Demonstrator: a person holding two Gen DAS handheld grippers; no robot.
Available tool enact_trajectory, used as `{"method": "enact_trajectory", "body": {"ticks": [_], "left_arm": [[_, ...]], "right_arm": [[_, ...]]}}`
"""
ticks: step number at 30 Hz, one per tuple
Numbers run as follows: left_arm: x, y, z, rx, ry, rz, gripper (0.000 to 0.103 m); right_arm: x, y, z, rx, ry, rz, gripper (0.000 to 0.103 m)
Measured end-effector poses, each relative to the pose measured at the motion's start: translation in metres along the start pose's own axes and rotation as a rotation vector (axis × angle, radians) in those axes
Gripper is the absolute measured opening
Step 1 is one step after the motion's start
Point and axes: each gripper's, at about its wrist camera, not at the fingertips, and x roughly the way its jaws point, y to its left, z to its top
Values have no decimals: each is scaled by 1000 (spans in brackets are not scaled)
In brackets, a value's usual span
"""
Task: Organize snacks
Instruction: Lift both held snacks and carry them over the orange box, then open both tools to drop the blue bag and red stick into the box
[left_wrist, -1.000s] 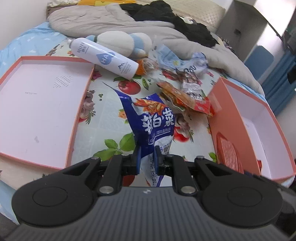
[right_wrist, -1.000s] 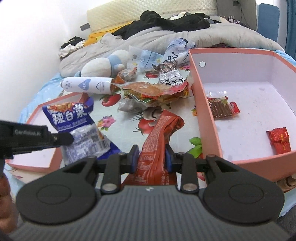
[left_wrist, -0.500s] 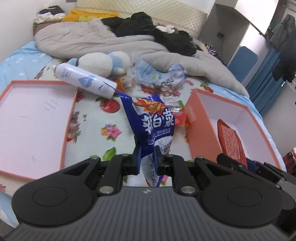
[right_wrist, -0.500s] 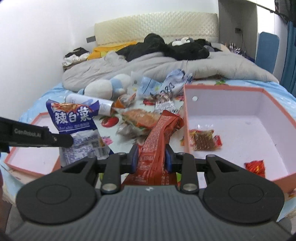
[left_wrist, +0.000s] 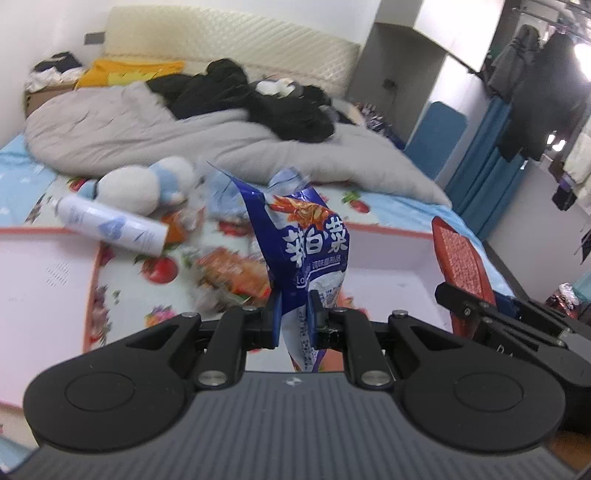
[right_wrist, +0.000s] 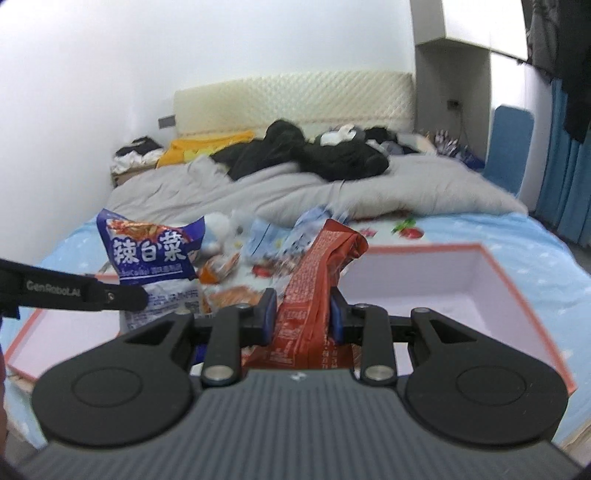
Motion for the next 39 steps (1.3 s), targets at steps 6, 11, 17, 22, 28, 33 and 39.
{"method": "enact_trajectory", "body": {"ticks": [6,11,17,22,28,33,39], "left_arm": [[4,-37,19,45,-26,-55,16],[22,-70,24,73,-21,-92,16],[62,-105,21,99,37,-145,16],[106,-122,11,104,119,-151,16],[151,-133,0,104,230,-137,16],[178,-130,-8,98,276,-104,17],[196,-124,-12,95,319,-99,20]], "right_arm": [[-10,-28,20,0,-57,-57,32],[-2,-58,18,8,-38,-109,33],[16,-92,0,25,31,-152,33],[30,-114,-18,53,92,-164,33],[51,-133,-43,84,177,-151,33],[66,-146,-62,107,243,-135,34],[78,-156,-80,133,300,-121,36]]}}
